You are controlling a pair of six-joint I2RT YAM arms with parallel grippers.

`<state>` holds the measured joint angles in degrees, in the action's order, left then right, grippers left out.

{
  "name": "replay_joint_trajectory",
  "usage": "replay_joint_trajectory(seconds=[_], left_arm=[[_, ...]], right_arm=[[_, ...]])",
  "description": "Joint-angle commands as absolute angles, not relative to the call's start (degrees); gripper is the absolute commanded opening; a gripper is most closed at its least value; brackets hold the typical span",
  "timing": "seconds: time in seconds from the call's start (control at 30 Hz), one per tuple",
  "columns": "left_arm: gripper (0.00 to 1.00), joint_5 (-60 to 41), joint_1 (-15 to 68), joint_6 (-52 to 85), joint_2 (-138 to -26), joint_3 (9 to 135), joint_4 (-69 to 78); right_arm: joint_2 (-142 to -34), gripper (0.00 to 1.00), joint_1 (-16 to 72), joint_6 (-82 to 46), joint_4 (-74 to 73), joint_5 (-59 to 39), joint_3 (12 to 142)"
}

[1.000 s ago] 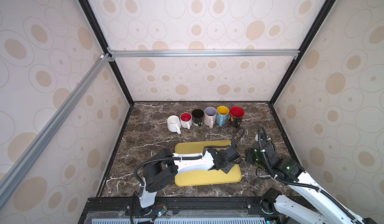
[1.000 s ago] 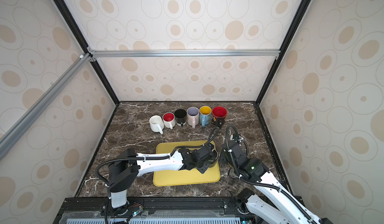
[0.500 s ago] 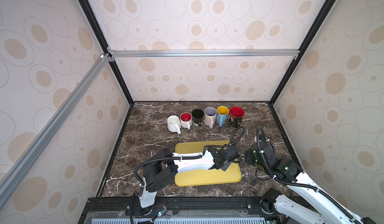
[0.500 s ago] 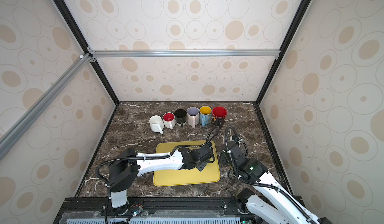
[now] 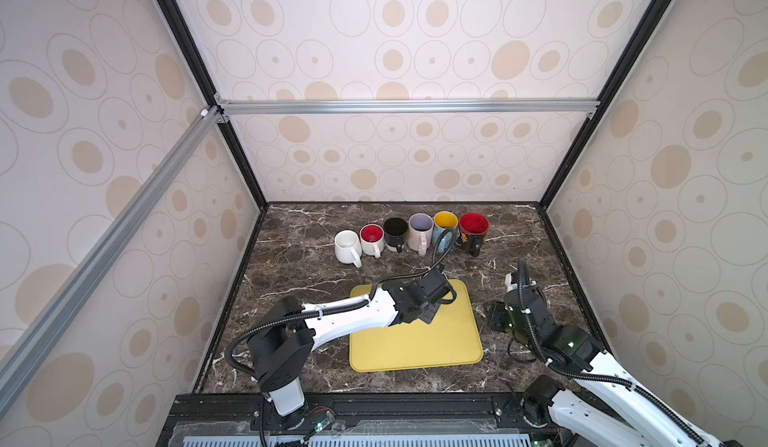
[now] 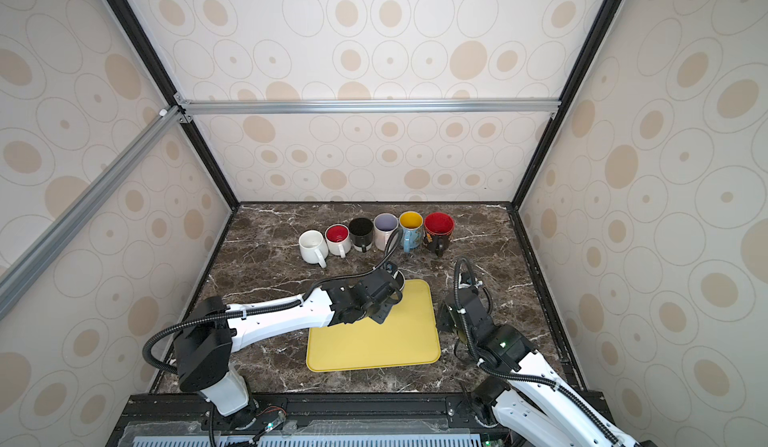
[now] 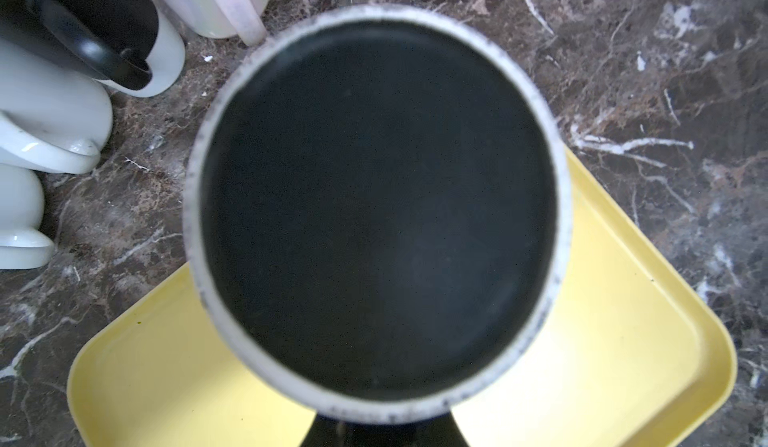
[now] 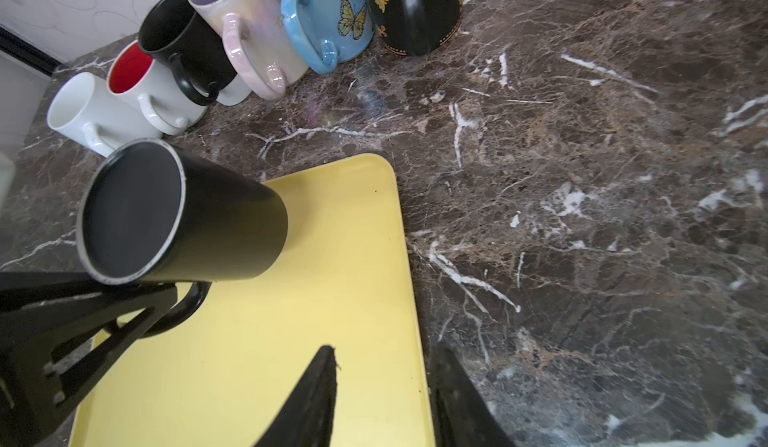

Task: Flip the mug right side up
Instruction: 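Lift the dark mug with the left gripper toward the right gripper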

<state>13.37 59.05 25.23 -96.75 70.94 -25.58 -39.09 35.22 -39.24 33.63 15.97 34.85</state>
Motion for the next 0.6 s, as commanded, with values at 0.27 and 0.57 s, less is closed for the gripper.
replay_joint_trajectory(seconds=[0.27, 0.57], left_arm=[[0.0, 6.59, 54.01, 27.24, -88.3, 68.89, -13.91], [0.0, -0.75, 50.3, 30.32, -85.07, 66.55, -5.64]], right_arm=[[-40.11, 0.41, 33.82, -37.75, 22.88, 5.85, 29.99], [-40.31, 0.41, 28.06, -40.1, 10.05, -9.12, 25.94]])
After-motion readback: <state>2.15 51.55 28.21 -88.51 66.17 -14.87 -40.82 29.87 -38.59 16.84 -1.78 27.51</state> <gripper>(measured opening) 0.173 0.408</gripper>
